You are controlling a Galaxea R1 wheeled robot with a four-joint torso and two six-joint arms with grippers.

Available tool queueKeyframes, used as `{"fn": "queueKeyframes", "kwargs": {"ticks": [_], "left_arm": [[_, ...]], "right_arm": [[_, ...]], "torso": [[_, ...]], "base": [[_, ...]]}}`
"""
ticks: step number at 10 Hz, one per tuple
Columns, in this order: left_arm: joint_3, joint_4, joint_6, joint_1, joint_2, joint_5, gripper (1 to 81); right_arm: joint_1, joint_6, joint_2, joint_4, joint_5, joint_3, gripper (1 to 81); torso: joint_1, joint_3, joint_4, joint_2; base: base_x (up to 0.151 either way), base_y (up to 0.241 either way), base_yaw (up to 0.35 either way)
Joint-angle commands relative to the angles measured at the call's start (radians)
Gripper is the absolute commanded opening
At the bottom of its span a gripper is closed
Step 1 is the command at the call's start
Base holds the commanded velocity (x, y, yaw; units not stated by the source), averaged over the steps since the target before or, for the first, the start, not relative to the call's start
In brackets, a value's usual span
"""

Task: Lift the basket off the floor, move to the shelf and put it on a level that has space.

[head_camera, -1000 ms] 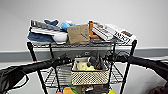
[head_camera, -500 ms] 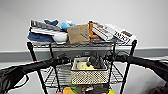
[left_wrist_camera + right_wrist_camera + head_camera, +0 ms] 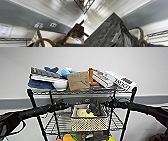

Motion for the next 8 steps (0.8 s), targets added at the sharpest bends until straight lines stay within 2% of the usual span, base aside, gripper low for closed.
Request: {"fn": "queueKeyframes", "kwargs": {"ticks": [1,4,8], "left_arm": [[0.034,0.006,0.002,-0.189,-0.032,0.007,81.1],[0.141,0.005,0.001,-0.184,-0.110,0.005,81.1],[0.316,0.002,-0.001,-0.136,-0.262,-0.010,81.1]], "right_arm": [[0.197,0.009,-0.060,0.000,0.009,0.079,81.1],[0.176,0.029,-0.147,-0.004,0.028,0.185,81.1],[0.120,0.075,-0.317,-0.004,0.103,0.402,81.1]], "torso": [[0.000,0.000,0.000,0.000],[0.000,0.000,0.000,0.000],[0.000,0.000,0.000,0.000]], "base": [[0.000,0.000,0.000],[0.000,0.000,0.000],[0.000,0.000,0.000]]}}
